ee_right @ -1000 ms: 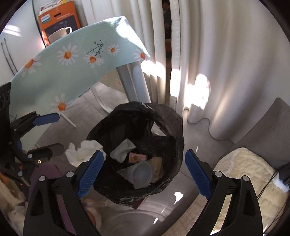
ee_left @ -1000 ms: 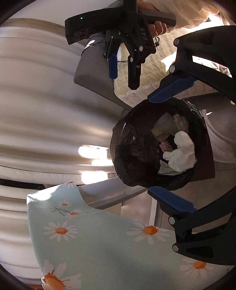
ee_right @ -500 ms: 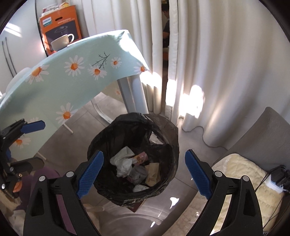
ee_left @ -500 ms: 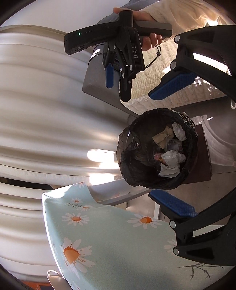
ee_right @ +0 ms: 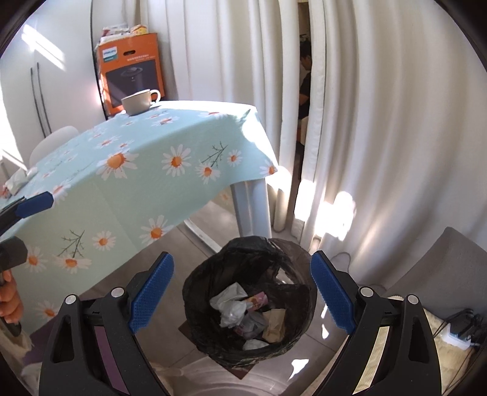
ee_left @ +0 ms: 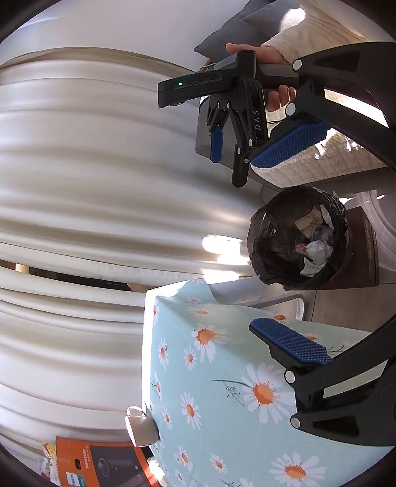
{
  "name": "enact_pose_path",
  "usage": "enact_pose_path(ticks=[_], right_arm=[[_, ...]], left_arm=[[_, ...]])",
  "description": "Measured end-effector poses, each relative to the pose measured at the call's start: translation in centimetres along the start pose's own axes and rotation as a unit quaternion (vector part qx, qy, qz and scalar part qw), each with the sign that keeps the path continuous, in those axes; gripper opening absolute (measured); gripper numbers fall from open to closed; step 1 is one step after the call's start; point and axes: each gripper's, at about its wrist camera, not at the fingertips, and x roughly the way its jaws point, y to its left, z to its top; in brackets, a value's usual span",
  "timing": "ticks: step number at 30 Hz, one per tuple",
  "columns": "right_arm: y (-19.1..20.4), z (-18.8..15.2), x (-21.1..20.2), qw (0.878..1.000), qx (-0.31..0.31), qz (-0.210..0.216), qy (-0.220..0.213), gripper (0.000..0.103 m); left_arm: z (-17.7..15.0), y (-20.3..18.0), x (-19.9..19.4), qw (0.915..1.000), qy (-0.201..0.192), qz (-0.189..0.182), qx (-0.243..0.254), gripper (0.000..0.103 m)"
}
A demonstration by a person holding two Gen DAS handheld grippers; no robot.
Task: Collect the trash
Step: 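Move both grippers back over the table toward the remaining trash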
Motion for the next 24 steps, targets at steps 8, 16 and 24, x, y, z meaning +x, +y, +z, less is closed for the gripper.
enact_pose_path(ticks=[8,16,24], right_arm=[[6.4,5.8,-0.8,0.995,-0.043,0.071,-0.051,0.087],[15.6,9.2,0.6,0.984,-0.098,0.140,-0.045,0.087],[25.4,11.0,1.3,0.965,-0.149,0.212,-0.030,0.087]], left_arm=[[2.1,2.2,-7.4,0.9966,-0.035,0.073,0.013,0.097],[1.7,6.5,-13.6,0.9851,-0.046,0.166,-0.010,0.097],[0.7,9.8,-19.5,0.9714,-0.051,0.230,-0.025,0.097]])
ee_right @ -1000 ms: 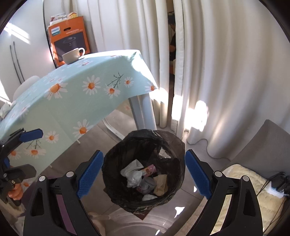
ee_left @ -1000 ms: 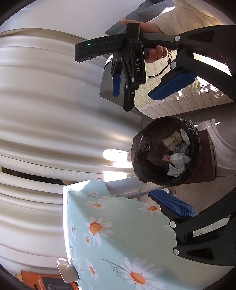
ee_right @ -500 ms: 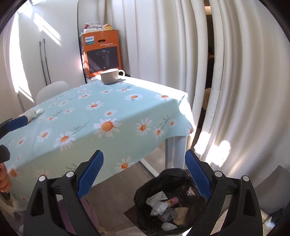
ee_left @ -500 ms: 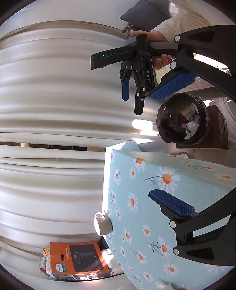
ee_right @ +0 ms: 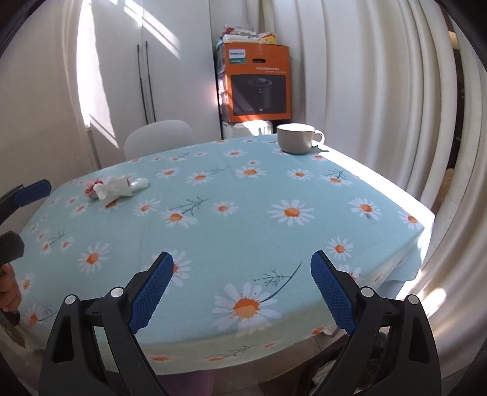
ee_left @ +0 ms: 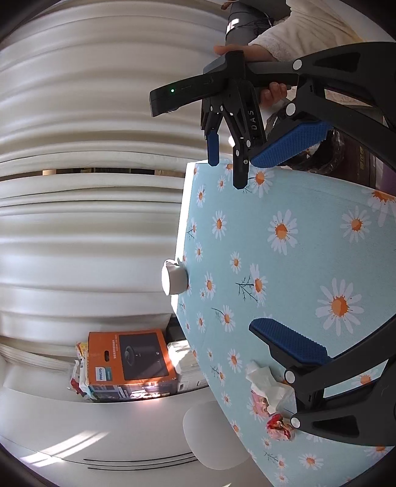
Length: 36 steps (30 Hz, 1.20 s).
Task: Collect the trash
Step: 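Move both grippers back over the table toward the remaining trash, then grasp the folded white napkin with the right gripper and lift it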
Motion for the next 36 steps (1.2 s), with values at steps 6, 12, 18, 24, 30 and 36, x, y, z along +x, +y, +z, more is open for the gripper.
enact_pose_path(ticks=[6,12,18,24,30,36], right_arm=[[5.7,2.4,2.0,0.998,-0.044,0.050,0.006,0.087],[11.1,4.3,4.8,0.993,-0.068,0.097,0.024,0.087],[15.6,6.3,8.6,0.985,-0.087,0.140,0.051,0.087],[18.2,8.1,12.8,0.981,-0.097,0.147,0.079,0.088],[20.0,8.6,16.5,0.980,-0.101,0.145,0.092,0.089],[21.1,9.2,20.0,0.980,-0.083,0.143,0.112,0.089]], left_arm=[[-0.4,3.3,-2.3,0.9993,-0.001,0.038,-0.001,0.097],[-0.9,6.3,-4.7,0.9974,0.016,0.069,-0.012,0.097],[-1.7,9.5,-6.8,0.9916,0.031,0.122,-0.029,0.097],[-2.9,12.2,-8.6,0.9843,0.048,0.164,-0.045,0.097],[-3.5,14.7,-9.3,0.9763,0.075,0.189,-0.075,0.097],[-3.8,16.5,-9.1,0.9711,0.091,0.203,-0.087,0.097]])
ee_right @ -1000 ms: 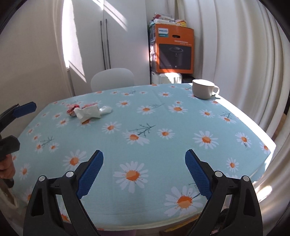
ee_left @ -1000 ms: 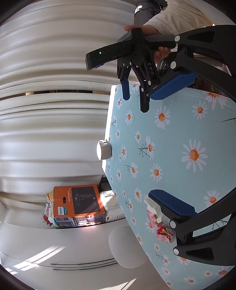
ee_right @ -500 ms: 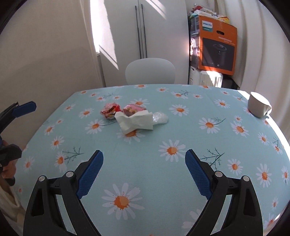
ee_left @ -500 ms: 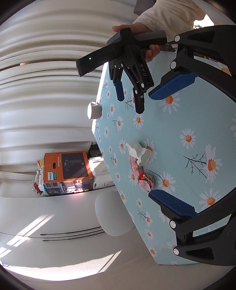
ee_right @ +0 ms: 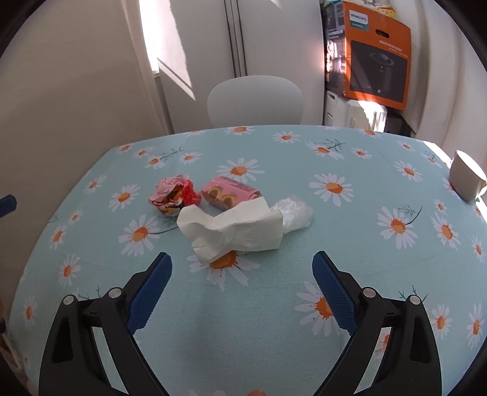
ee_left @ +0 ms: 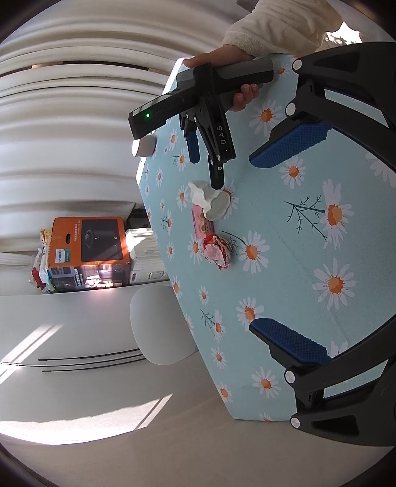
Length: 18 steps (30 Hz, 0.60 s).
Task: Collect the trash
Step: 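Grasp the folded white napkin with the right gripper and lift it, then grasp the red-pink crumpled wrapper with the left gripper while the right holds the napkin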
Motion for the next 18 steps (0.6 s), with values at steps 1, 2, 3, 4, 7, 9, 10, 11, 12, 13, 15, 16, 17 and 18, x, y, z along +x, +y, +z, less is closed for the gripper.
enact_pose_path(ticks=[1,2,3,4,7,9,10,11,12,13,15,16,17,18], right_arm=[[0.0,0.3,0.4,1.000,0.001,0.004,0.001,0.089],[0.0,0.5,0.8,1.000,0.003,0.006,0.002,0.089],[0.0,0.7,1.2,1.000,0.004,0.010,0.003,0.089],[0.0,0.9,1.7,1.000,0.004,0.014,0.006,0.089],[0.1,1.0,2.6,1.000,-0.001,0.015,0.012,0.084],[0.1,0.9,2.7,0.999,-0.005,0.030,0.012,0.072],[0.0,0.8,2.5,0.999,-0.002,0.036,0.007,0.072],[0.0,0.8,2.2,0.999,0.000,0.039,-0.002,0.072],[-0.1,0.7,1.8,0.999,0.002,0.040,-0.011,0.072],[-0.2,0.6,1.5,0.999,0.003,0.037,-0.022,0.072],[-0.1,0.4,0.2,0.998,0.000,0.028,-0.052,0.072],[0.1,0.3,-0.6,0.997,-0.006,0.027,-0.071,0.072],[0.4,0.1,-1.4,0.995,-0.015,0.026,-0.091,0.072],[0.8,-0.1,-2.2,0.993,-0.026,0.023,-0.111,0.072]], left_arm=[[0.1,0.2,0.2,1.0000,0.004,0.000,-0.002,0.097],[0.1,0.3,0.3,1.0000,0.008,0.003,-0.003,0.097],[0.1,0.5,0.5,0.9999,0.010,0.004,-0.003,0.097],[0.2,0.7,0.6,0.9999,0.013,0.005,-0.004,0.097],[0.4,1.1,1.4,0.9996,0.025,0.015,-0.008,0.097],[0.6,1.1,1.9,0.9994,0.028,0.016,-0.008,0.097],[0.8,1.2,2.1,0.9994,0.029,0.017,-0.007,0.097],[0.9,1.2,2.4,0.9993,0.030,0.019,-0.006,0.097],[0.9,1.3,2.7,0.9992,0.032,0.022,-0.004,0.097],[1.1,1.2,3.0,0.9992,0.034,0.023,-0.002,0.097],[1.5,1.2,3.6,0.9990,0.037,0.024,0.001,0.097],[1.7,1.2,4.0,0.9989,0.039,0.026,0.002,0.097],[2.0,1.3,4.4,0.9988,0.042,0.026,0.002,0.097],[2.2,1.3,4.9,0.9987,0.045,0.026,0.002,0.097]])
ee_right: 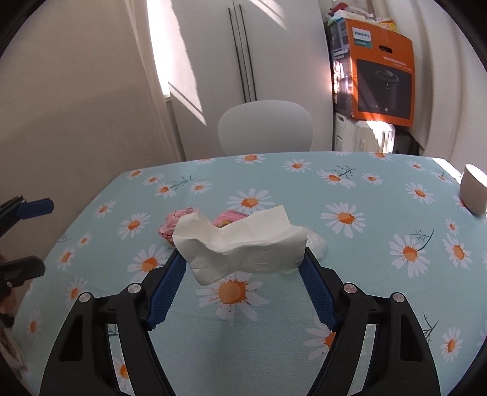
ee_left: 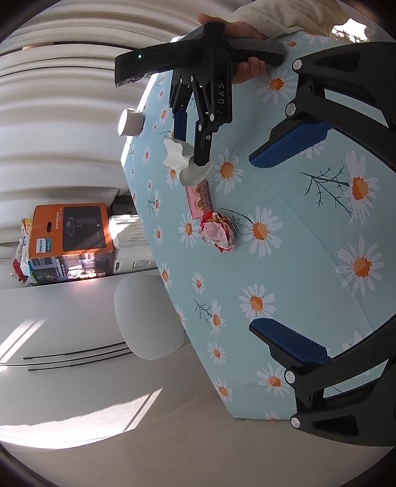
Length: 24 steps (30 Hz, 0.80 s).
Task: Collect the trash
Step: 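Grasp the red-pink crumpled wrapper with the left gripper while the right holds the napkin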
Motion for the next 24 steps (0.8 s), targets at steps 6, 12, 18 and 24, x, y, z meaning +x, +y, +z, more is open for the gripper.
enact_pose_path(ticks=[6,12,18,24], right_arm=[[2.2,-0.8,-4.2,0.991,-0.054,-0.053,-0.107,0.072],[1.1,-1.0,-6.1,0.989,-0.030,-0.048,-0.137,0.072],[1.8,-1.0,-6.2,0.989,-0.042,-0.038,-0.136,0.072],[1.8,-1.0,-6.1,0.989,-0.043,-0.038,-0.135,0.072]], left_arm=[[0.7,0.4,3.1,0.9998,0.017,-0.009,-0.006,0.097],[1.1,0.7,6.5,0.9989,0.032,-0.032,-0.009,0.097],[1.8,0.3,9.5,0.9982,0.047,-0.037,-0.001,0.097],[2.5,0.1,11.8,0.9975,0.057,-0.041,0.008,0.090]])
